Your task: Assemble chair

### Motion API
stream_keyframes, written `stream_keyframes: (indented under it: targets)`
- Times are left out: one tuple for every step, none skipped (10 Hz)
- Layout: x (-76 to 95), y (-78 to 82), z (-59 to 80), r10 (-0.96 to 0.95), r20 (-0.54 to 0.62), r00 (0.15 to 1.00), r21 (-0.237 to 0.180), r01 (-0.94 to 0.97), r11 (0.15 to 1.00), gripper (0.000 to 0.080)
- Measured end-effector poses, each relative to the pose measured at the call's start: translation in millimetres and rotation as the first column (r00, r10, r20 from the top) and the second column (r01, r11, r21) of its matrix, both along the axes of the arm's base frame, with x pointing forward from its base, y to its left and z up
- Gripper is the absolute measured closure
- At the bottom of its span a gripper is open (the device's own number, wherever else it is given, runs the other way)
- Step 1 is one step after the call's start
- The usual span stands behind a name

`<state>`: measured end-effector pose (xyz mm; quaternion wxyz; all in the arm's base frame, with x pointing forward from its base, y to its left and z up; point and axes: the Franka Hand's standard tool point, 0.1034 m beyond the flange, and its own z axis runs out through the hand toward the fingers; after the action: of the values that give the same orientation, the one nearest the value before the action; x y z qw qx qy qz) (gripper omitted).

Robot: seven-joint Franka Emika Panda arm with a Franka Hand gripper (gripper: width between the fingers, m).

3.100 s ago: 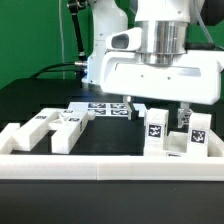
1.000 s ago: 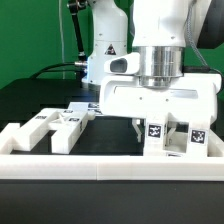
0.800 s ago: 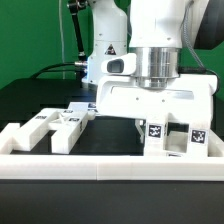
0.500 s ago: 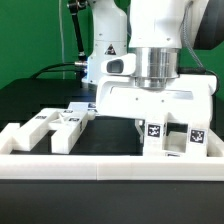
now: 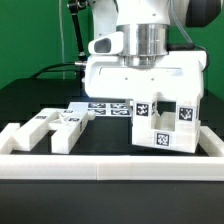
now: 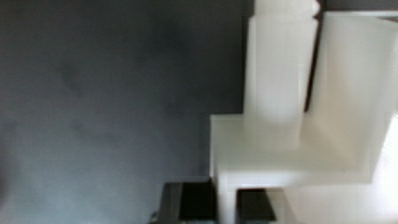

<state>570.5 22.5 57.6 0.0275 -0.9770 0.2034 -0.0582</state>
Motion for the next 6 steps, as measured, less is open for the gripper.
stream_keyframes:
  targets:
    - [-1.1, -0.3, -1.7, -0.001, -0.006, 1.0, 0.0, 0.001, 1.0, 0.0764]
    - [-4.1, -0.2, -3.5, -0.002, -0.034, 0.999, 0.011, 0.002, 1.0, 0.0764]
    - [-6.8, -0.6, -4.4, -0.004, -0.06, 0.998, 0.021, 0.006, 1.0, 0.0764]
    - [-11.0, -0.9, -5.0, -0.006, -0.121, 0.993, 0.047, 0.012, 0.999, 0.0764]
    - [-14.8, -1.3, -2.4, -0.005, -0.191, 0.982, 0.081, 0.02, 0.997, 0.0764]
    - [-17.5, -4.0, 6.6, -0.003, -0.267, 0.964, 0.121, 0.037, 0.992, 0.0764]
